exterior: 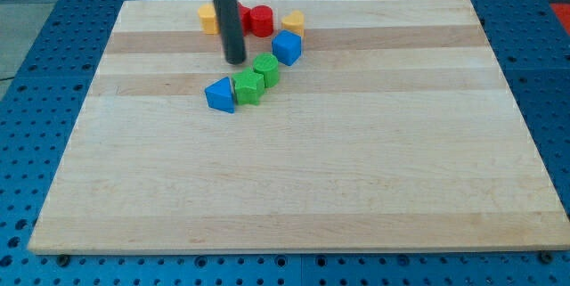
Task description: Place the green circle to the center of the board
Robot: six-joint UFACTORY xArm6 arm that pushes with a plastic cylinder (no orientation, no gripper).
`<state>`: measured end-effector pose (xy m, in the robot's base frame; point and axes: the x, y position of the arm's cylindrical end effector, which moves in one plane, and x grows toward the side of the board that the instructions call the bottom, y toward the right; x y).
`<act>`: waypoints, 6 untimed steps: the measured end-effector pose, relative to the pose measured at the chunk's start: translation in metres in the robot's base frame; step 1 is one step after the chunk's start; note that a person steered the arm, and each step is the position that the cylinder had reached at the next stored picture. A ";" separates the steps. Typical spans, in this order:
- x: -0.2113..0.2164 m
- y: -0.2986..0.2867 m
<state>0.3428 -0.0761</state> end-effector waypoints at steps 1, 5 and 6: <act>0.005 0.024; 0.014 0.072; 0.005 0.064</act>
<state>0.3474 -0.0124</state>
